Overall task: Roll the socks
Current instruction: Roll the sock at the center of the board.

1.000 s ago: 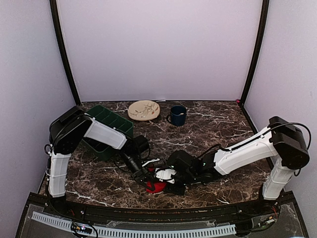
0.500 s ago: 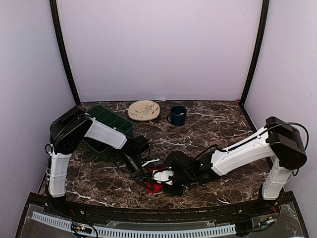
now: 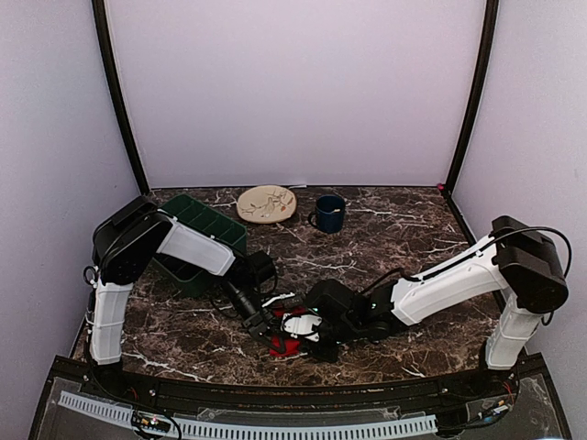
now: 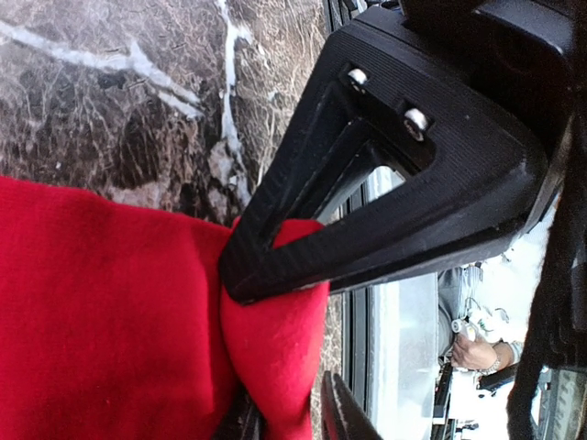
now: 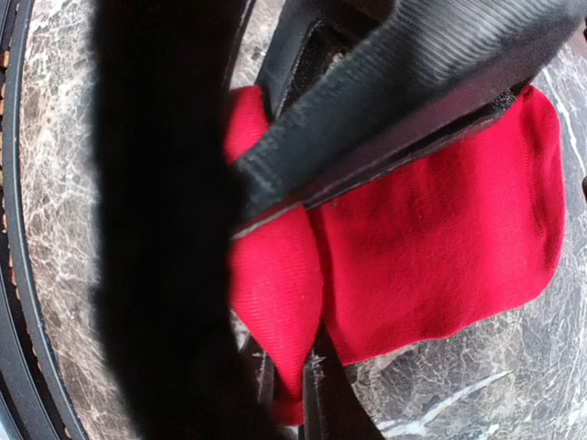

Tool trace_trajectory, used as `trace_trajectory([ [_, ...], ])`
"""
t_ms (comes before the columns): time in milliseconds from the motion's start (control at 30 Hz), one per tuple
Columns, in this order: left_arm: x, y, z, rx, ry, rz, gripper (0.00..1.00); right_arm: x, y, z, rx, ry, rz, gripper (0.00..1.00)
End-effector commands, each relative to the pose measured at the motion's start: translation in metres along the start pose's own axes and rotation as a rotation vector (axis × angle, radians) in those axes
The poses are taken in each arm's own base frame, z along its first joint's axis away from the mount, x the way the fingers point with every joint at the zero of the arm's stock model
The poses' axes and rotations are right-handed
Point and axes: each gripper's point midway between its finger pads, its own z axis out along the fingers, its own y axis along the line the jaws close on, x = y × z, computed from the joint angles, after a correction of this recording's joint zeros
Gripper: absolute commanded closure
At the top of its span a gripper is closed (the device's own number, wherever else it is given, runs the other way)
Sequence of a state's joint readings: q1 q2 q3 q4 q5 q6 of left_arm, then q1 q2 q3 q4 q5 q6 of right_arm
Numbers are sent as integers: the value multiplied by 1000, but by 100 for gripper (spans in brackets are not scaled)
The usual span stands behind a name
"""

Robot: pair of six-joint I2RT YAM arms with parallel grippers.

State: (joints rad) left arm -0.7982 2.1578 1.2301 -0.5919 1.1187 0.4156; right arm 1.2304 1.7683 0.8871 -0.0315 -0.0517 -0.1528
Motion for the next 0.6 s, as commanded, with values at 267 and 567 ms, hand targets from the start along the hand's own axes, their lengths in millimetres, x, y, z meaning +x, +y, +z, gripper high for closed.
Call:
trace_trajectory([
  [267,25,28,-4,-111,63,-109,75,-9,3,-6,5,-75,1,98],
  [567,33,39,-13,-173,67,-173,73,-5,1,-7,17,-77,11,99],
])
